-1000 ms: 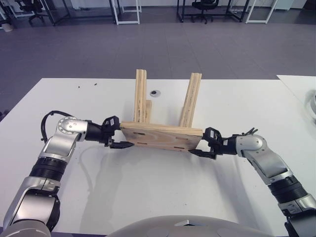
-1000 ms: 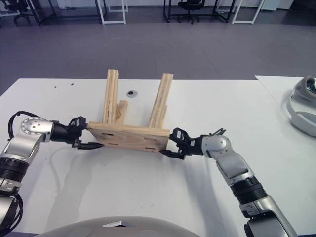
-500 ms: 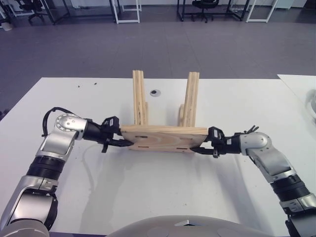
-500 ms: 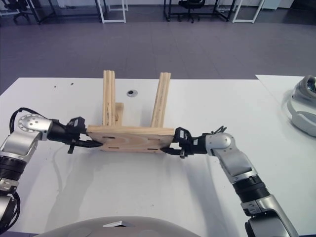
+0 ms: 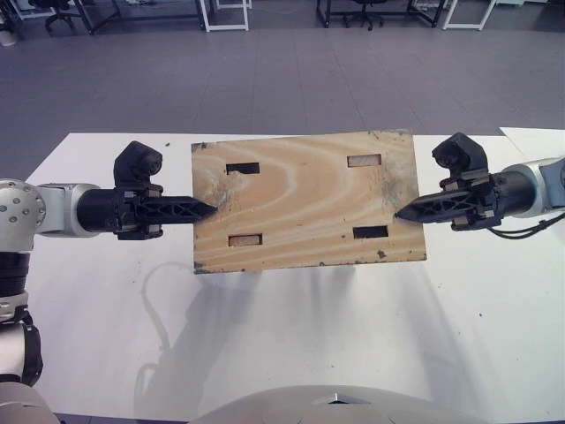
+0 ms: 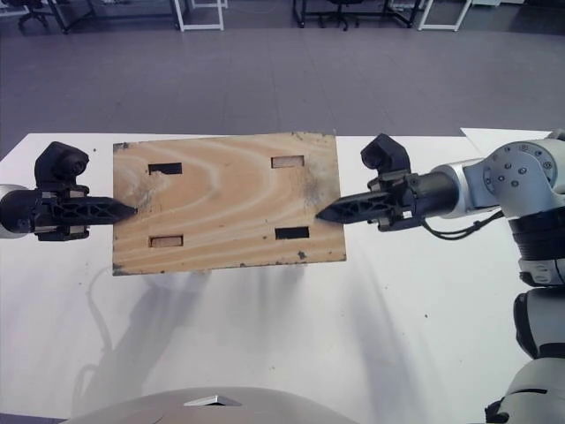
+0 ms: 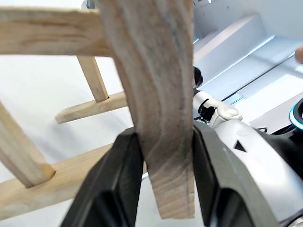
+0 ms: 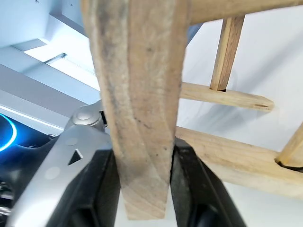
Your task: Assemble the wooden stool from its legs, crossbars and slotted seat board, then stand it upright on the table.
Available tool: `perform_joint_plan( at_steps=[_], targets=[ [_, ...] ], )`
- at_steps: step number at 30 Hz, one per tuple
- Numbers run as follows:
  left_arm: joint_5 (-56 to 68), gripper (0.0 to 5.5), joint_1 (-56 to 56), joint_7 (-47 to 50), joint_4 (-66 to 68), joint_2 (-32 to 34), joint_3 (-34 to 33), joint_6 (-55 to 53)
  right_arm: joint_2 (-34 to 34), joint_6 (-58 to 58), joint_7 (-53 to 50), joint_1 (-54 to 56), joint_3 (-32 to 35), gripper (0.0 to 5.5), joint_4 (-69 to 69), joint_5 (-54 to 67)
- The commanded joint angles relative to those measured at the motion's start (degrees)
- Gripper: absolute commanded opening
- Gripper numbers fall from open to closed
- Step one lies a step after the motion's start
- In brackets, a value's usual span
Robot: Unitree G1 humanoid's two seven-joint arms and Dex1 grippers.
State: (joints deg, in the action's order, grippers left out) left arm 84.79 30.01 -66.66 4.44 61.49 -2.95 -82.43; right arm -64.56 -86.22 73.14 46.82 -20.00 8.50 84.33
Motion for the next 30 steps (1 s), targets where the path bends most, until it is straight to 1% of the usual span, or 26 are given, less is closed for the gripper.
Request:
perform_joint_plan(
  at_steps=[1,4,7,8,10,12,13,14,17,18,20,22,23,24,25,26,27,28,30],
  targets=[
    [28.2,1.35,0.2,13.3,3.1,6.2,2.6,0.4,-11.5,-6.3,3.7,5.0,-14.3,1.34,-0.7,28.6],
    [28.2,1.35,-0.3,14.2,3.3,6.3,4.4,-1.6,-13.0,-6.2,5.4,5.8,-19.0,1.34,-0.2,28.7],
    [28.2,1.35,-3.9,15.2,2.4,6.7,6.3,-2.4,-11.3,-6.3,5.7,10.0,-26.0,1.35,4.7,28.7],
    [28.2,1.35,-4.8,16.0,2.1,6.1,6.3,-1.9,-10.1,-6.3,3.4,10.2,-27.4,1.35,6.4,28.7],
    [28.2,1.35,-5.1,19.8,2.8,3.9,6.2,-0.5,-7.0,-6.0,-3.3,8.5,-27.1,1.35,10.5,28.7],
    [28.2,1.35,-4.9,23.6,4.3,2.5,5.8,0.4,-4.2,-5.1,-10.1,6.2,-25.2,1.93,15.1,28.7],
    [28.2,1.73,-4.8,25.7,5.3,2.0,5.4,0.7,-3.6,-4.7,-12.6,4.9,-23.9,2.12,16.4,28.7],
    [28.2,1.82,-4.6,28.1,6.7,1.3,4.8,1.2,-3.3,-4.3,-14.8,3.2,-22.1,2.24,17.1,28.7],
    [28.2,2.41,-4.0,35.2,9.6,-0.3,3.2,2.7,-2.2,-4.0,-19.3,-0.2,-15.6,2.82,20.2,28.7],
    [28.2,2.5,-3.8,37.8,9.0,-0.9,2.5,3.7,-1.6,-3.7,-21.2,-1.5,-13.0,2.93,20.9,28.7],
    [28.2,2.93,-2.6,41.5,10.6,-1.8,0.8,4.7,-0.8,-2.2,-25.3,-5.1,-6.8,3.37,21.7,28.7],
    [26.3,3.35,-4.8,40.6,13.2,1.3,-1.5,3.0,-0.2,1.0,-30.9,-11.0,1.8,3.84,21.1,28.7],
    [22.1,3.61,-7.5,37.0,15.5,4.0,-4.5,2.1,1.7,4.6,-35.8,-13.6,8.8,4.12,22.1,28.7],
    [17.0,3.75,-8.9,33.2,19.1,6.5,-7.1,3.7,3.7,12.1,-41.9,-18.2,16.7,4.27,19.7,28.7],
    [10.9,3.91,-9.2,29.1,22.5,8.1,-9.0,8.1,6.3,22.2,-48.0,-23.3,23.9,4.36,16.5,25.9],
    [4.9,4.05,-9.1,26.2,24.8,8.6,-10.0,13.6,9.0,31.6,-52.0,-27.9,29.3,4.36,12.8,20.1],
    [-3.6,4.05,-9.6,26.2,24.5,7.0,-9.7,24.8,11.4,42.5,-55.0,-32.6,31.3,4.36,9.0,9.6],
    [-13.5,4.05,-11.6,28.4,23.2,3.7,-8.8,38.6,14.2,53.6,-56.7,-37.1,30.4,4.36,6.5,-2.7],
    [-30.5,4.05,-19.2,34.3,17.7,-4.2,-7.1,61.6,20.3,70.3,-60.4,-41.2,26.0,4.36,5.3,-21.3]
  ],
)
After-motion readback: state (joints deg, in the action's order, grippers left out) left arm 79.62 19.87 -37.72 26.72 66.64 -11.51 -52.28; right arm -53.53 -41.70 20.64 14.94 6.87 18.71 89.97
